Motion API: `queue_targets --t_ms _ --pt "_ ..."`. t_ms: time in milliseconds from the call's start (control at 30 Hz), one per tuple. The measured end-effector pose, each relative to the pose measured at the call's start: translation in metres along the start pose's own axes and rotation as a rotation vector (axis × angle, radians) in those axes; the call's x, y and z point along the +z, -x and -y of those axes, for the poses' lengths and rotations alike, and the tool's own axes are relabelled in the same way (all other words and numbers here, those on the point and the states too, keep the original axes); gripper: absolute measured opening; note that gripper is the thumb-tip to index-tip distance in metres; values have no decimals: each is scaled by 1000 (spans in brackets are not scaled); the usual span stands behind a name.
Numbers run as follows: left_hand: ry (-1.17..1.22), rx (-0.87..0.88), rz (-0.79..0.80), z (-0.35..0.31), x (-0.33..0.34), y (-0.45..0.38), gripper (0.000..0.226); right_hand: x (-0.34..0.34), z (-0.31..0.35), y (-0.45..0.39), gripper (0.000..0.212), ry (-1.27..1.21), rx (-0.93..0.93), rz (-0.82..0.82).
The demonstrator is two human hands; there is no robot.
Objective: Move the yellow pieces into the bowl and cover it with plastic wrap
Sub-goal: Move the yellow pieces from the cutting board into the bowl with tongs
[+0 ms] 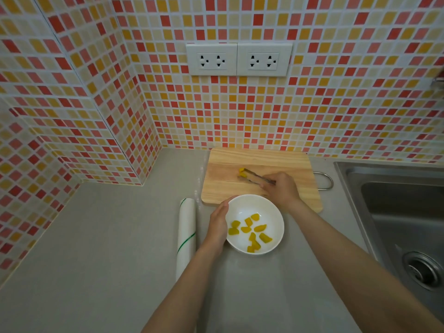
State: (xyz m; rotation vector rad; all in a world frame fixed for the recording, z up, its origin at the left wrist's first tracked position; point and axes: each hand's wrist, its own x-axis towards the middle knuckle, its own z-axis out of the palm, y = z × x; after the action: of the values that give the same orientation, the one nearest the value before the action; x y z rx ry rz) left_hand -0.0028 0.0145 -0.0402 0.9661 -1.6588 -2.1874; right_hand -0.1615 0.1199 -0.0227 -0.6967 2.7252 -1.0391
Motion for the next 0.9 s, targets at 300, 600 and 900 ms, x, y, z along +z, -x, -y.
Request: queue_targets --t_ms 300,600,900 --pt "-5 12 23 3 -3 -3 31 14 -11 -10 22 42 -7 -34" --pt "5 1 15 4 -3 -5 30 -27 3 58 19 -73 -239 -33" --pt "57 -7 21 4 -1 -2 32 -46 8 110 31 177 -234 246"
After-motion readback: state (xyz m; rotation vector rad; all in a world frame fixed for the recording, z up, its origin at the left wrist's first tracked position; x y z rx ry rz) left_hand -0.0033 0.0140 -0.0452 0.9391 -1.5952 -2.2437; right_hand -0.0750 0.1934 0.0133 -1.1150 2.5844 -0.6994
